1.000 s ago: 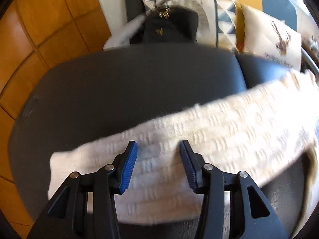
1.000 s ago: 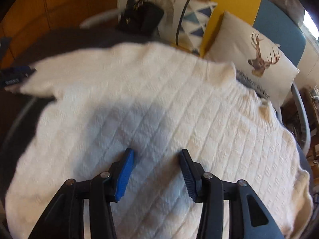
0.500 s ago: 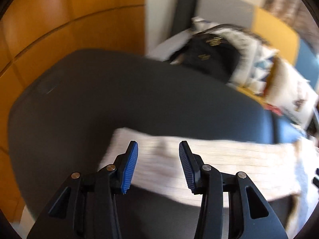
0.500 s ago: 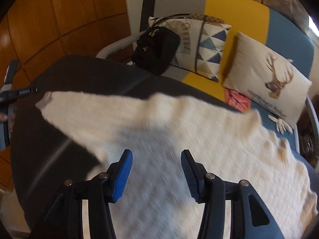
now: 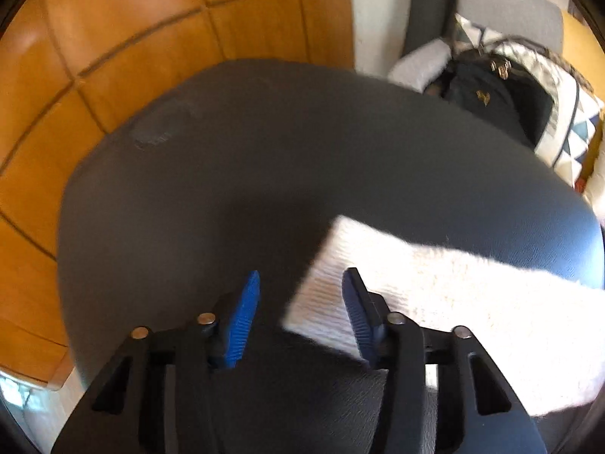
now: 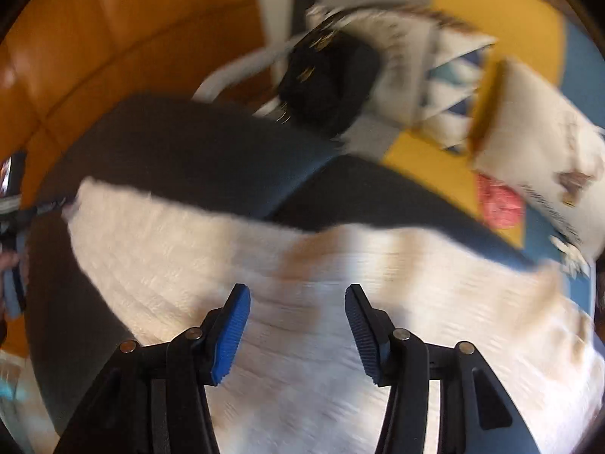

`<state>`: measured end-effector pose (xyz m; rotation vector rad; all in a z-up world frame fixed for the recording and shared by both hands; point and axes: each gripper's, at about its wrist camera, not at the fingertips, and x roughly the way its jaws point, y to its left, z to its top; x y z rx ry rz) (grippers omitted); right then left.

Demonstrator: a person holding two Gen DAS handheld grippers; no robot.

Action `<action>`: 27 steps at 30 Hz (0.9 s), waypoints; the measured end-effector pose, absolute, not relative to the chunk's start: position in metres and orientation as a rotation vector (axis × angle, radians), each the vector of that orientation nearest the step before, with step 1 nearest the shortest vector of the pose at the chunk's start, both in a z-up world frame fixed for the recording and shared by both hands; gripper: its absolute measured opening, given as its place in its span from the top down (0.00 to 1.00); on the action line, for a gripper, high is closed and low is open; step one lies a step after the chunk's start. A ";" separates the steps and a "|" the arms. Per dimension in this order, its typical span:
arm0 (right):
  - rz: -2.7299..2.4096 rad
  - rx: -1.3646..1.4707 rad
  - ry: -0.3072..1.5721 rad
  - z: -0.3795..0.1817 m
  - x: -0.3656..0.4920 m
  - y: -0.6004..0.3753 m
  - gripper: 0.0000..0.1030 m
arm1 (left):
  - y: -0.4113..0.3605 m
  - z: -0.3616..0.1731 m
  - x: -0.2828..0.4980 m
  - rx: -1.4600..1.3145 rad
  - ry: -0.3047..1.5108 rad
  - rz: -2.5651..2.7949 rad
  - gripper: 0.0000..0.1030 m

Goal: Fold clothes

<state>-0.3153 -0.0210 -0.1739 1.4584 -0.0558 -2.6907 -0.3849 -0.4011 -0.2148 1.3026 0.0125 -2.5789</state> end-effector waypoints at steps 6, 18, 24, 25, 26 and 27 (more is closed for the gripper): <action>-2.827 1.630 0.129 -0.192 -0.264 0.025 0.48 | -0.355 -0.200 -0.359 1.284 -0.139 -2.708 0.53; -2.904 1.495 -0.120 -0.172 -0.282 0.089 0.47 | -0.291 -0.168 -0.349 1.324 0.160 -2.800 0.53; -2.866 1.591 0.042 -0.209 -0.332 0.083 0.48 | -0.146 -0.174 -0.333 1.435 -0.072 -3.074 0.53; -2.868 1.593 0.015 -0.214 -0.333 0.085 0.48 | -0.126 -0.185 -0.334 1.480 -0.116 -3.083 0.53; -2.873 1.594 -0.008 -0.218 -0.333 0.088 0.47 | -0.111 -0.196 -0.335 1.507 -0.171 -3.083 0.53; -2.898 1.586 -0.016 -0.218 -0.329 0.091 0.47 | -0.100 -0.207 -0.337 1.513 -0.236 -3.073 0.53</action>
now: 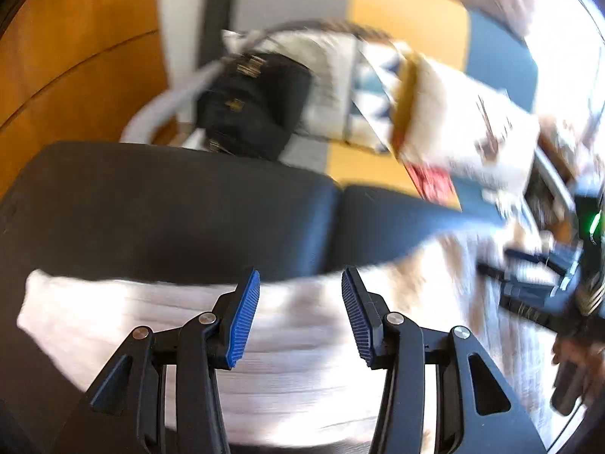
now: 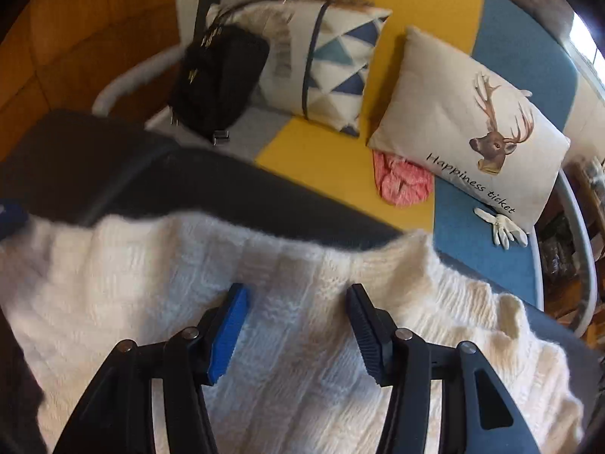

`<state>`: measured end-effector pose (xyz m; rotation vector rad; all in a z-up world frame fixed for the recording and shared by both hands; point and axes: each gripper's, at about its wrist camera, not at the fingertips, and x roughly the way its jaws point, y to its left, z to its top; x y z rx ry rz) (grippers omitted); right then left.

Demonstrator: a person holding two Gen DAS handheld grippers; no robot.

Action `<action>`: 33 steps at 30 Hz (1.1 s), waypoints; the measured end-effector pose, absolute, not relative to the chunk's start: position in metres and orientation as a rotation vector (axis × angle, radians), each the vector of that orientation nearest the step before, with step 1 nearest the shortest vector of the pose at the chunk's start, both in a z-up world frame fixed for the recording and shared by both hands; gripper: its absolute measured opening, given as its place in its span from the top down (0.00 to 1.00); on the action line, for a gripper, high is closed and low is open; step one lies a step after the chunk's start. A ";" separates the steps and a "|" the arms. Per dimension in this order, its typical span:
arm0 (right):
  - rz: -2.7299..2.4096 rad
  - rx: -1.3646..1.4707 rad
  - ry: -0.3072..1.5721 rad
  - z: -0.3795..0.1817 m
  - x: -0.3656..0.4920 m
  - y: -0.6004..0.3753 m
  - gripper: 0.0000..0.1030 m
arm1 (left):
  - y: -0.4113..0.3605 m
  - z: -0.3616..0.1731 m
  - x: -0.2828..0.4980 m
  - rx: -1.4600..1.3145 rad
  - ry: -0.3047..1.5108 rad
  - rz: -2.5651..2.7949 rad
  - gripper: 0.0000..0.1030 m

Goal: Fold clothes

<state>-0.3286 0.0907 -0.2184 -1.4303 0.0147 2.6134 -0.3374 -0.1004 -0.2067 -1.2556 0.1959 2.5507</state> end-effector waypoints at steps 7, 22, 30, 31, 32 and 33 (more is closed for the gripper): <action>2.613 -1.375 0.159 -0.215 -0.302 0.117 0.45 | -0.105 -0.229 -0.339 -1.300 0.332 2.611 0.47; 2.539 -1.295 0.359 -0.203 -0.098 0.152 0.44 | -0.108 -0.188 -0.272 -1.366 0.328 2.641 0.46; 2.198 -1.101 0.254 -0.178 0.150 0.238 0.42 | -0.085 -0.167 -0.158 -1.245 0.200 2.390 0.47; 2.157 -1.112 0.286 -0.183 0.173 0.245 0.42 | -0.080 -0.168 -0.143 -1.233 0.198 2.361 0.47; 2.116 -1.123 0.317 -0.189 0.195 0.253 0.42 | -0.074 -0.169 -0.127 -1.222 0.197 2.332 0.47; 2.078 -1.132 0.347 -0.194 0.216 0.260 0.42 | -0.067 -0.171 -0.113 -1.220 0.201 2.301 0.47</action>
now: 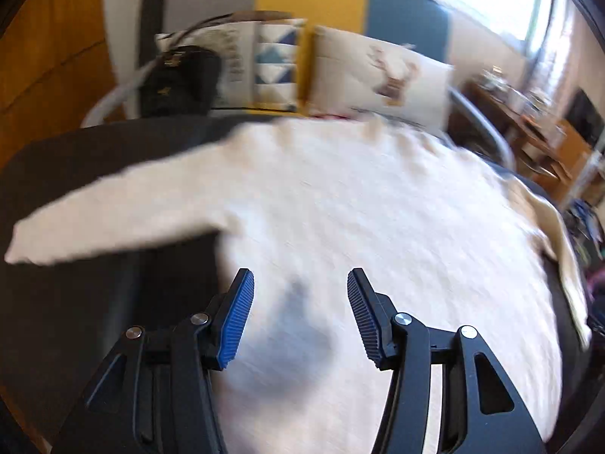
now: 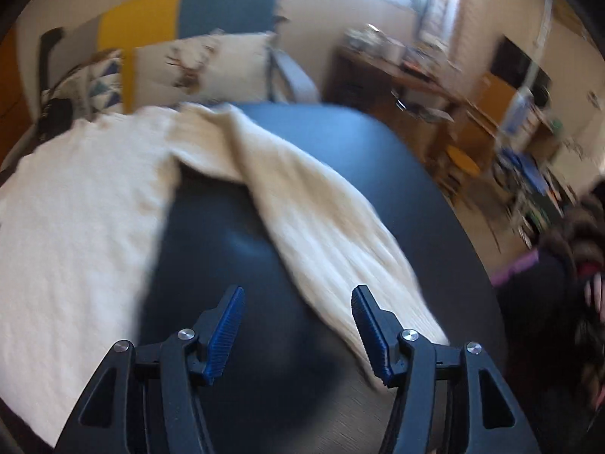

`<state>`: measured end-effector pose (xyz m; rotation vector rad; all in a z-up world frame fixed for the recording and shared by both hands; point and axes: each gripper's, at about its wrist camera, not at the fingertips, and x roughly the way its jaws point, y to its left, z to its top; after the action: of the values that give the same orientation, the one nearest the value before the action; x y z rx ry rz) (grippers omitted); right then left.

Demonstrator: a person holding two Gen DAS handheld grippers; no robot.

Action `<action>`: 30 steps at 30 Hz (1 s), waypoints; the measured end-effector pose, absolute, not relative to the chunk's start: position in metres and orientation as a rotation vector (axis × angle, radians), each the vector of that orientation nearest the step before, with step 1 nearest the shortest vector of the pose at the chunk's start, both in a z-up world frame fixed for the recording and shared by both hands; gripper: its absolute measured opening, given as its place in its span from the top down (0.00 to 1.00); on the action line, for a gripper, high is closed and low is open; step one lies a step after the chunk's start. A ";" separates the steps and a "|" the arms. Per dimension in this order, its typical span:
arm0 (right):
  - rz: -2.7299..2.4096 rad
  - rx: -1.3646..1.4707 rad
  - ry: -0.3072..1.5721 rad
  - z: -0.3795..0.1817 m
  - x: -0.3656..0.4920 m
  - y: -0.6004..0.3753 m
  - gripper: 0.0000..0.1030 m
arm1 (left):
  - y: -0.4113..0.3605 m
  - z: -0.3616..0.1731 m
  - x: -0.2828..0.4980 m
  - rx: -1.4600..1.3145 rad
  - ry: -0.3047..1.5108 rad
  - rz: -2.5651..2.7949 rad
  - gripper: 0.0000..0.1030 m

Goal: Fold clothes

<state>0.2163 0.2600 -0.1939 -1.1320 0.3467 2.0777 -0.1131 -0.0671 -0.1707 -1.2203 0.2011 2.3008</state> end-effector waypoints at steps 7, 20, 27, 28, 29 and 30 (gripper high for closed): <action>1.983 -1.163 0.499 -0.228 0.260 0.285 0.39 | -0.027 -0.193 -0.052 -1.247 0.304 2.138 0.47; 2.010 -0.942 0.648 -0.165 0.263 0.328 0.92 | -0.021 -0.202 -0.030 -1.238 0.419 2.079 0.47; 1.854 -0.779 0.818 -0.114 0.265 0.440 0.92 | -0.030 -0.197 -0.054 -1.260 0.383 2.126 0.47; 1.820 -0.795 0.837 -0.117 0.261 0.457 0.92 | -0.032 -0.198 -0.058 -1.269 0.377 2.134 0.47; 1.784 -0.808 0.854 -0.121 0.258 0.474 0.91 | -0.033 -0.199 -0.061 -1.278 0.372 2.139 0.47; 1.743 -0.810 0.862 -0.124 0.254 0.486 0.88 | -0.035 -0.201 -0.064 -1.287 0.368 2.144 0.47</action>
<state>0.2544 0.4863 -0.1243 -0.8096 0.8618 1.7433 -0.0636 -0.0352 -0.2008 -1.2875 0.3678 2.1445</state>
